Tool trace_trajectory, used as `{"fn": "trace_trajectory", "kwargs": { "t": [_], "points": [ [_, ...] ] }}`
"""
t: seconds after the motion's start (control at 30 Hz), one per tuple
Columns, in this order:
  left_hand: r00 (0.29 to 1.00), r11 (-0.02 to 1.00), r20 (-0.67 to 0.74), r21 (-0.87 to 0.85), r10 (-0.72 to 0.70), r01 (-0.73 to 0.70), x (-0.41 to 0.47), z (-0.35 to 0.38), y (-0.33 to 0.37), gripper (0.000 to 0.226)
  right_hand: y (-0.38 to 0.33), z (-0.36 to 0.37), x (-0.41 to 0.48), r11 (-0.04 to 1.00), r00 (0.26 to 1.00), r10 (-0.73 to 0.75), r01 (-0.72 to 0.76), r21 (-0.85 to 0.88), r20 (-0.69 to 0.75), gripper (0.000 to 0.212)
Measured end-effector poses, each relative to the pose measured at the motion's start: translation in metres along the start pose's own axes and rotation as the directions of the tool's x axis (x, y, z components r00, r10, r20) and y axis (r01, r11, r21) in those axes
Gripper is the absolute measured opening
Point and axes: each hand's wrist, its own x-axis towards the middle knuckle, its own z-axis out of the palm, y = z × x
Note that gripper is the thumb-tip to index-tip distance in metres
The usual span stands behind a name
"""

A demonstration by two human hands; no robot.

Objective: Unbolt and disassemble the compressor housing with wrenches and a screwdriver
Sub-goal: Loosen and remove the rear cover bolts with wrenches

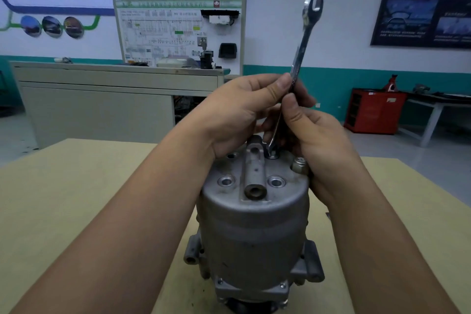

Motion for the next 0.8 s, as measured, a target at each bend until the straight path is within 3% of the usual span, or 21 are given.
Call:
{"fn": "trace_trajectory", "kwargs": {
  "t": [0.1, 0.3, 0.4, 0.57, 0.8],
  "points": [
    [0.999, 0.999, -0.048, -0.034, -0.004, 0.002, 0.002, -0.003, -0.004, 0.021, -0.003, -0.006, -0.002, 1.000, 0.996, 0.017, -0.018, 0.001, 0.091, 0.022],
    [0.968, 0.992, -0.249, 0.130, 0.027, 0.006, 0.003, -0.011, -0.008, 0.021, -0.008, -0.013, -0.004, 0.937, 0.992, -0.122, 0.120, -0.327, 0.014, 0.015],
    [0.966, 0.992, -0.252, 0.129, 0.050, -0.018, 0.002, -0.013, -0.009, 0.021, -0.010, -0.014, -0.005, 0.914, 0.988, -0.148, 0.155, -0.376, 0.046, 0.004],
    [0.966, 0.992, -0.236, 0.090, 0.110, -0.091, 0.000, -0.010, -0.008, 0.025, -0.012, -0.015, -0.005, 0.893, 0.981, -0.174, 0.195, -0.405, 0.089, 0.022],
    [0.948, 0.975, -0.269, 0.188, 0.171, -0.122, -0.001, -0.008, -0.008, 0.021, -0.010, -0.014, -0.005, 0.846, 0.976, -0.191, 0.217, -0.487, 0.103, 0.021]
  ]
}}
